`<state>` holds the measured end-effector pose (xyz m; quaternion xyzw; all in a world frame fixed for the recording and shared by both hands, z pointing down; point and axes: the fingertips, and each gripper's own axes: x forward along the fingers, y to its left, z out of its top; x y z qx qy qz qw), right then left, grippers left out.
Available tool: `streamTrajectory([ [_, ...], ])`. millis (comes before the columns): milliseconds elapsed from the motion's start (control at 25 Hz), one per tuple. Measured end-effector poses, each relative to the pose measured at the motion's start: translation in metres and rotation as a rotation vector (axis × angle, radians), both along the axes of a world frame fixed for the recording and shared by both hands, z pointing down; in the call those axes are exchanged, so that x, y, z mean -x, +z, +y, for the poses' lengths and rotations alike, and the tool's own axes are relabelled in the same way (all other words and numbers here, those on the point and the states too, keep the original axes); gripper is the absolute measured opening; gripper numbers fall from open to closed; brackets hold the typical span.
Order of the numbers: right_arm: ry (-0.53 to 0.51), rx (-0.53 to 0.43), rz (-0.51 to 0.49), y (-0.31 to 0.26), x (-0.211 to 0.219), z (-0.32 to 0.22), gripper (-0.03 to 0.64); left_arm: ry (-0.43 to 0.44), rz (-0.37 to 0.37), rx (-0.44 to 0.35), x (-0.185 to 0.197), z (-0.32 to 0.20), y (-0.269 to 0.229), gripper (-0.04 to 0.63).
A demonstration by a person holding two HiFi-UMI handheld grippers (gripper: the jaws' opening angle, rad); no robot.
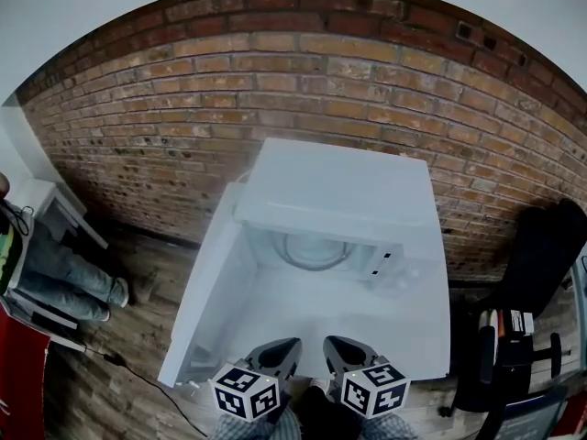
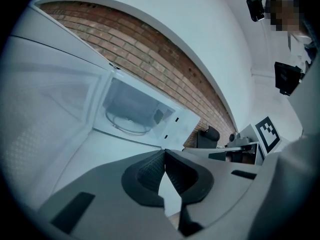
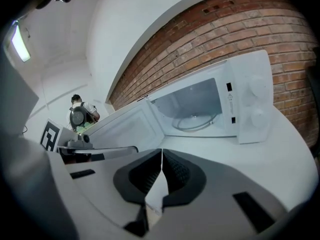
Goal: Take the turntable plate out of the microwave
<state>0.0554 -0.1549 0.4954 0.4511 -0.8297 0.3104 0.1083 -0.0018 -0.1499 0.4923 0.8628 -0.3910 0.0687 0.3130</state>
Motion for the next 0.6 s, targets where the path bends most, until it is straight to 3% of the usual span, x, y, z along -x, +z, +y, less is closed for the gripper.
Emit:
streamTrajectory([
  [240, 0.015, 0.010, -0.029, 0.002, -0.030, -0.042, 0.018, -0.029, 0.026, 0.001, -0.028, -0.048, -0.005, 0.009],
  [600, 0.079, 0.047, -0.127, 0.011, -0.040, -0.086, 0.018, -0.064, 0.020, 0.061, -0.031, -0.081, 0.010, 0.009],
])
